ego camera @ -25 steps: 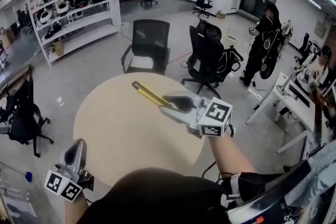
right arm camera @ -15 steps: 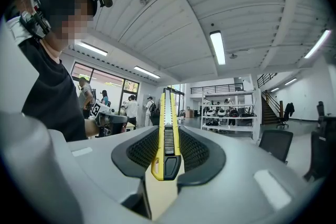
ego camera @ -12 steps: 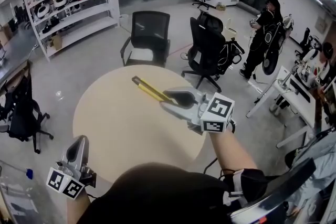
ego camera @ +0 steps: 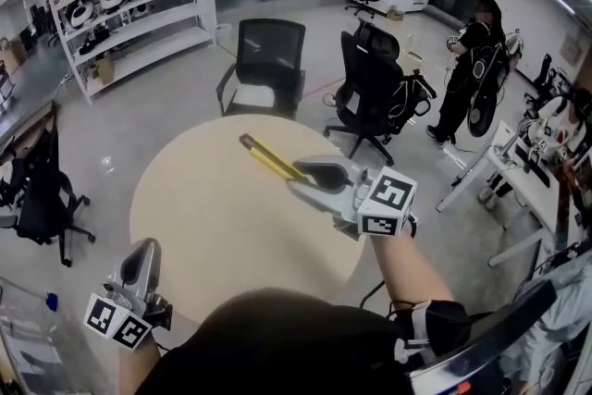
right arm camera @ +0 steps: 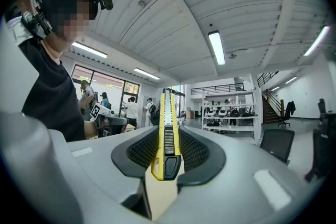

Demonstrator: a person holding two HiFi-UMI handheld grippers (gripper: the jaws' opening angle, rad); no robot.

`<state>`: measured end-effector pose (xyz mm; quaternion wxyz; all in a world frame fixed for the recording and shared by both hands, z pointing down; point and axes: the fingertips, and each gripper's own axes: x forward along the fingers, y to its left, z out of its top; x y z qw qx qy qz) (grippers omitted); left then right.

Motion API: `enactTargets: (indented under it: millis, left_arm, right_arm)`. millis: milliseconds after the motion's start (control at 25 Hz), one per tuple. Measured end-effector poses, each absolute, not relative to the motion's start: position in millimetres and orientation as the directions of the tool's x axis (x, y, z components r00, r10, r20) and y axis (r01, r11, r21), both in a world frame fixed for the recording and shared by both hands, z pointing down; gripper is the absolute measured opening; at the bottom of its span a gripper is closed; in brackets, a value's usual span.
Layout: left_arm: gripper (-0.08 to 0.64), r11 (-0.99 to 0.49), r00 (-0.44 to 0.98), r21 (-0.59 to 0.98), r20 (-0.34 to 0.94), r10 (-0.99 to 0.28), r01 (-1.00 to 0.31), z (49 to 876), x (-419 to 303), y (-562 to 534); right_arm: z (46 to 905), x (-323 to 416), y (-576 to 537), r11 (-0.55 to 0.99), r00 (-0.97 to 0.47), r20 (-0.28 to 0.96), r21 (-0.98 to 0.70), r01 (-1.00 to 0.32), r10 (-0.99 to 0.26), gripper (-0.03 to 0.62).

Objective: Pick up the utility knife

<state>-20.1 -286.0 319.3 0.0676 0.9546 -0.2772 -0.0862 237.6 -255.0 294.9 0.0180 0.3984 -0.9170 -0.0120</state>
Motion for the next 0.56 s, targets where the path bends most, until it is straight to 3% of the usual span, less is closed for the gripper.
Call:
enactTargets:
  millis: [560]
  left_arm:
    - [-0.001, -0.839, 0.835, 0.175, -0.120, -0.537, -0.515, 316.1, -14.5, -292.5]
  right_arm:
    - [292.8, 239.4, -261.9, 0.690, -0.689, 0.021, 0.035, -0.723, -0.724, 0.135]
